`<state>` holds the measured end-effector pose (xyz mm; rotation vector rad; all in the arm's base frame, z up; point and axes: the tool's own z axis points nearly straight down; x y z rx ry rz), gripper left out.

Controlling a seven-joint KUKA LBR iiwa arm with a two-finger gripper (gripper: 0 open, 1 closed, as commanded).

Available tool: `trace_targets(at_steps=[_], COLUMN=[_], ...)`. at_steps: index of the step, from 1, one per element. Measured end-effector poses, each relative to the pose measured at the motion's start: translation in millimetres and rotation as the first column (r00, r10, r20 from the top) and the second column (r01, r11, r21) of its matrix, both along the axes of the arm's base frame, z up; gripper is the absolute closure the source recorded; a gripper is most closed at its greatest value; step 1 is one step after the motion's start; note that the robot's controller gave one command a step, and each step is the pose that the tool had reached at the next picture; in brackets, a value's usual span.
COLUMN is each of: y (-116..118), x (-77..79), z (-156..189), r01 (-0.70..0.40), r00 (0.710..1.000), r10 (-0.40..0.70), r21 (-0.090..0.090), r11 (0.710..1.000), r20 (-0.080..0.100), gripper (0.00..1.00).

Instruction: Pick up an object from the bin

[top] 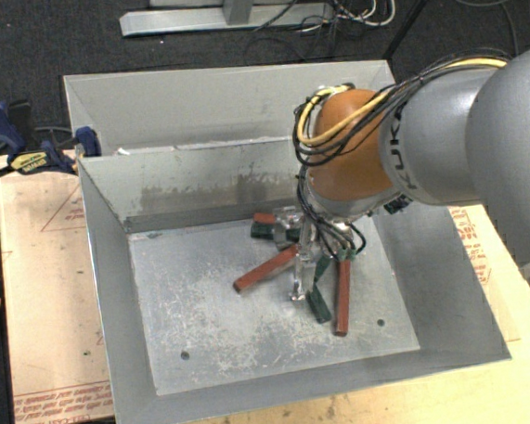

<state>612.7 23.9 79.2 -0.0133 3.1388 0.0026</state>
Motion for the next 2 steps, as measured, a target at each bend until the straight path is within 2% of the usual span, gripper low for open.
trace_targets(at_steps=[1, 2], y=[0, 0], x=[0.0, 0.9], z=[0, 162], r01=[0.0, -0.01], r00=[1.0, 1.0], r10=[0.0, 0.01], r21=[0.0, -0.001], r11=[1.0, 1.0], r20=[0.0, 0.01], gripper=[1.0, 1.0])
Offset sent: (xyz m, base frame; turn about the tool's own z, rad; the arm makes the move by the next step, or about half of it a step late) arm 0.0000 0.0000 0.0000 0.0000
